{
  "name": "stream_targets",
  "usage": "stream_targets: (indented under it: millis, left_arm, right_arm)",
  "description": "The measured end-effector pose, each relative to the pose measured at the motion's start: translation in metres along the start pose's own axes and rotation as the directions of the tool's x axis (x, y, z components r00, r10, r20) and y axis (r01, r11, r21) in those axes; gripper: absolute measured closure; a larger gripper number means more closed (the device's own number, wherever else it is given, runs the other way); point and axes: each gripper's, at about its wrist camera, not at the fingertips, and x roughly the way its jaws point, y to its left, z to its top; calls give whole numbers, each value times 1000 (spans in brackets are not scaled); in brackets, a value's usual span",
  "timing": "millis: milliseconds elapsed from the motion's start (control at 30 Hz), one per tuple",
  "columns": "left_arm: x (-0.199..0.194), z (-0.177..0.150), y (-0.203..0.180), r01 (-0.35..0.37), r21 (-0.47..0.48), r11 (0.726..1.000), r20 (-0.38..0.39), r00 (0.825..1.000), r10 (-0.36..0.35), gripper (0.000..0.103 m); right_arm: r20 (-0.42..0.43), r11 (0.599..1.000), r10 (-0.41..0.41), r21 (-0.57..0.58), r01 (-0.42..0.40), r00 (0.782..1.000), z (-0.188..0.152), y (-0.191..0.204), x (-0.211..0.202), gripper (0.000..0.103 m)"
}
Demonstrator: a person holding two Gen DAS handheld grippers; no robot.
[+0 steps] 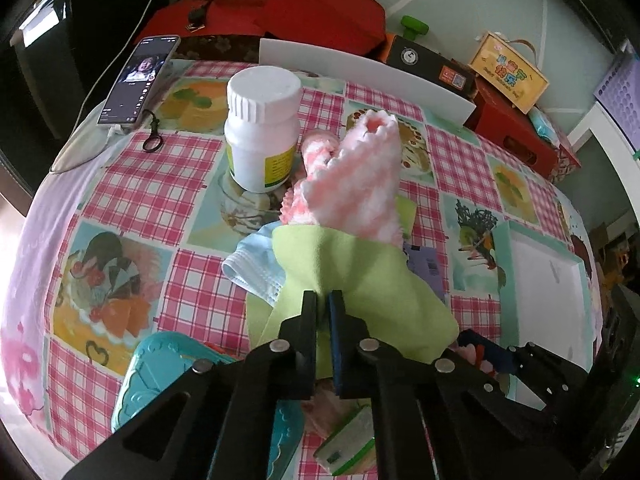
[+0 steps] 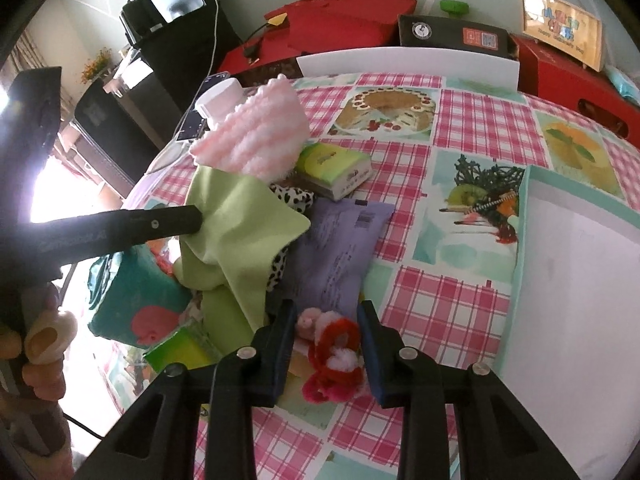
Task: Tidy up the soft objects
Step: 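Lift and carry the green cloth with left tool while right tool carries the red toy to the tray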
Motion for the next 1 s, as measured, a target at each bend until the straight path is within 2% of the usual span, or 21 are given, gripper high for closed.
stream_targets:
  millis: [600,1000]
  left_arm:
    - [-41,0,-2,0,-1,1000,118,993,0,101]
    - [-85,6,-15,20,25,999,237,971,-26,101]
  right_arm:
    - [6,999,7,39,-7,1000,2,-11,-8,75]
    - [50,999,12,48,-14,999,8,-16,-26,78]
